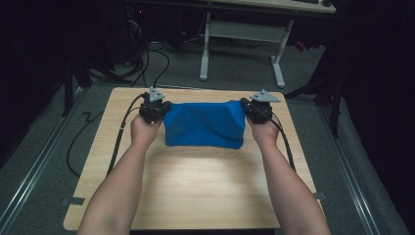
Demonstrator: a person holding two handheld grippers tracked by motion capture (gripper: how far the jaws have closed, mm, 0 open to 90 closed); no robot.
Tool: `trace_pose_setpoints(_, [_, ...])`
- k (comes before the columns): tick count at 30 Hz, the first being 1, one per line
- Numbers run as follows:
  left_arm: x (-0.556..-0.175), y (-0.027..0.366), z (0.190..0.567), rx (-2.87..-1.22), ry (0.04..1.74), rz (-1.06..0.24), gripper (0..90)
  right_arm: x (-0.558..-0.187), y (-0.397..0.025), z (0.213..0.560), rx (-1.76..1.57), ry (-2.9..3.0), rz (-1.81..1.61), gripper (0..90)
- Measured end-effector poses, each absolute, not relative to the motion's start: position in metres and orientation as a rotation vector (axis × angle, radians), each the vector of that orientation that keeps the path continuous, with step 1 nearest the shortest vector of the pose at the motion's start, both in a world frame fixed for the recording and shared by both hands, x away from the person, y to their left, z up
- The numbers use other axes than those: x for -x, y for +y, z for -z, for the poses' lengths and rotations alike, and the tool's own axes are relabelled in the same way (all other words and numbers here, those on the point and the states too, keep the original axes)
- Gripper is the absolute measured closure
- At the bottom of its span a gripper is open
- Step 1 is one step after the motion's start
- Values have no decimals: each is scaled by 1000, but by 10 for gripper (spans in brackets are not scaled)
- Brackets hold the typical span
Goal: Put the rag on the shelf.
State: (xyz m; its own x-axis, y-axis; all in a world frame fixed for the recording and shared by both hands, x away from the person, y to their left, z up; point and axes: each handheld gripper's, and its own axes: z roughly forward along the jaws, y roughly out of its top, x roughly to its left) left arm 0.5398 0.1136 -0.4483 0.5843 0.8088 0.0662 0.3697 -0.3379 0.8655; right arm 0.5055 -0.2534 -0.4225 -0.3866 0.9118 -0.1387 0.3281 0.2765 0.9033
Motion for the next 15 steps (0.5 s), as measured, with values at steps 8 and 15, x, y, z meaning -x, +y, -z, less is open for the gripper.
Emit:
trace_pose_setpoints(8, [-532,109,473,-1972,945,-576,882,-501,-249,451,-1141,1918,-1086,889])
trace_pose_setpoints(15, [-524,103,483,-1993,919,-546,880,-497,-244,465,-1147,1950,-1094,888])
